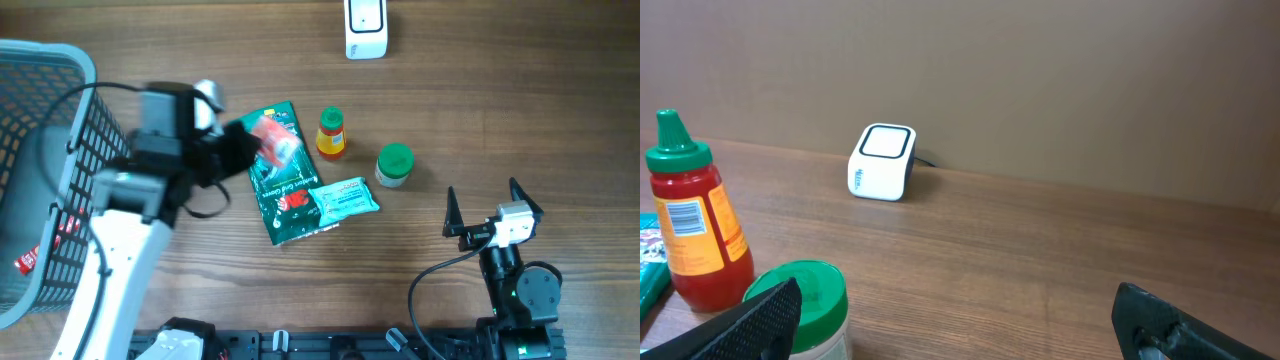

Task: Scan the item barcode
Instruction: 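Carry the tissue pack out and set it right of the wipes pack, then return the left gripper into the basket and grasp the red Nescafe stick, then carry the Nescafe stick out and lay it on the green packet, then withdraw the left gripper to beside the basket and hold still, then reach the right gripper forward over the green-lidded jar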

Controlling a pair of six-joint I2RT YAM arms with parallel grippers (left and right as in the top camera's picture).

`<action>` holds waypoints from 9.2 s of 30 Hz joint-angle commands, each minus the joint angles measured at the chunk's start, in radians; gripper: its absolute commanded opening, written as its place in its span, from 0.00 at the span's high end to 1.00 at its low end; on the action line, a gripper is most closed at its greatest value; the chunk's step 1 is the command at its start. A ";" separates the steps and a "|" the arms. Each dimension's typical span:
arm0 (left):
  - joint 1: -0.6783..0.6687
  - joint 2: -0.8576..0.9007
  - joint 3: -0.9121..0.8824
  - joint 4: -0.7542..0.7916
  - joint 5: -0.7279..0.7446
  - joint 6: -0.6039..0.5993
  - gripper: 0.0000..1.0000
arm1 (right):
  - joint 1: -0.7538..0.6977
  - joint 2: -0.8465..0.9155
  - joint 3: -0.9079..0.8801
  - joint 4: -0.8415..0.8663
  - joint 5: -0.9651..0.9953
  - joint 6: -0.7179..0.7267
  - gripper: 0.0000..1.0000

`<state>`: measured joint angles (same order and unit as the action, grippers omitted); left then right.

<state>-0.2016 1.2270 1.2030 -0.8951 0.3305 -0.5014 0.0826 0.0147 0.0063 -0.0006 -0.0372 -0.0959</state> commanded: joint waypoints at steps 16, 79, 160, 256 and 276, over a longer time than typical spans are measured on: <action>-0.600 0.439 -0.144 0.418 -0.070 0.046 0.96 | 0.003 -0.004 -0.001 0.002 -0.013 -0.009 0.00; 0.724 -0.085 0.303 0.056 -0.550 -0.327 0.00 | 0.003 0.003 -0.001 0.002 -0.013 -0.009 0.00; 0.184 0.002 0.266 -0.267 -0.207 -0.294 0.96 | 0.003 0.003 -0.001 0.002 -0.013 -0.009 0.00; -0.339 -0.275 -0.123 -0.587 -0.792 -0.598 0.00 | 0.003 0.003 -0.001 0.003 -0.009 -0.010 0.00; -0.339 -0.275 -0.123 -0.587 -0.792 -0.598 0.00 | 0.003 0.003 0.032 0.256 -0.235 0.371 0.00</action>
<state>-0.5468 0.9554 1.0763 -1.4811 -0.4591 -1.1007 0.0830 0.0223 0.0063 0.2401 -0.2165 0.2359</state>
